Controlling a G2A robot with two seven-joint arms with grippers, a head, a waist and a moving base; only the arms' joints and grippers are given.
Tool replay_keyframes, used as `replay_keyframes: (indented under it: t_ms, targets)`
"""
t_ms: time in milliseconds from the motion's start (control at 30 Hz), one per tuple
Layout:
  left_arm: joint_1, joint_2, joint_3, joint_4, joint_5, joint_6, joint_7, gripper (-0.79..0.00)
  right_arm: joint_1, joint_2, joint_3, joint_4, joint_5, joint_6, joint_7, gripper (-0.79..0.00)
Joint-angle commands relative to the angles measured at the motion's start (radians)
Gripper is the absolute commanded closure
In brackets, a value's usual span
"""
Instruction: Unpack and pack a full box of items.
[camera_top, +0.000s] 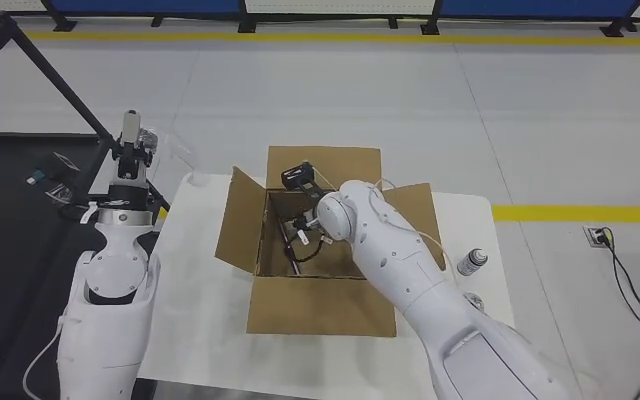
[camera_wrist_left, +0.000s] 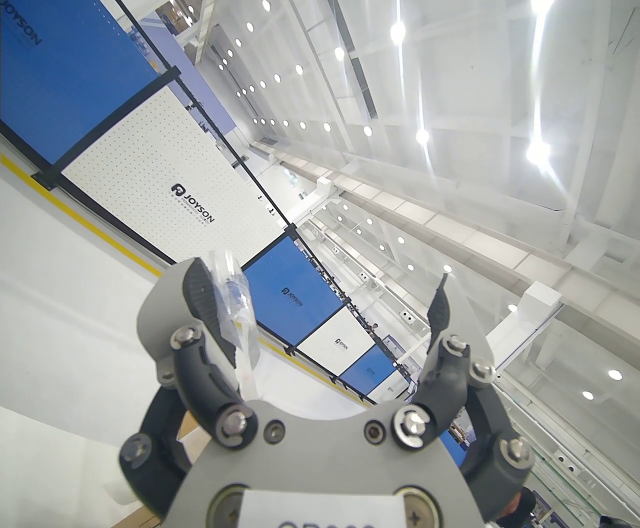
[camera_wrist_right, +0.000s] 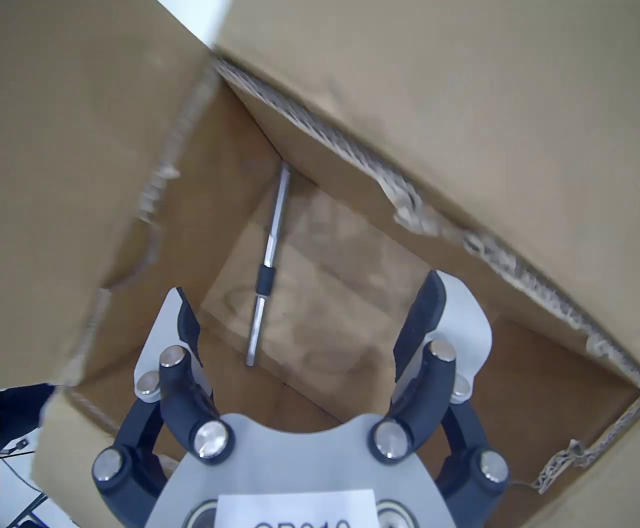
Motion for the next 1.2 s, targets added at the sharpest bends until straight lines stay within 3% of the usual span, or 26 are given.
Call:
replay_keyframes:
  t_ms: [0,633,800,1000,1167]
  targets:
    - [0.0,0.0,0.0,0.0,0.0,0.0,0.0,-0.785,0.0,0.0,0.0,-0.002,0.0,0.0,0.0,-0.785]
    - [0.043,-0.005,0.019,-0.049,-0.003,-0.011,0.008,-0.785,0.0,0.0,0.0,-0.002,0.0,0.0,0.0,-0.785]
    - [0.075,-0.002,-0.011,-0.08,0.001,-0.003,0.023,-0.785,-0.026,0.023,0.045,-0.058,0.023,-0.056,-0.079,-0.785]
    - [0.089,-0.003,-0.014,-0.092,-0.001,0.004,0.028,-0.785,-0.166,0.11,0.158,-0.287,-0.041,-0.107,-0.145,-0.785]
    - [0.064,-0.006,0.009,-0.078,0.003,0.009,0.013,-0.785,-0.494,0.211,0.382,-0.806,-0.094,-0.112,-0.061,-0.785]
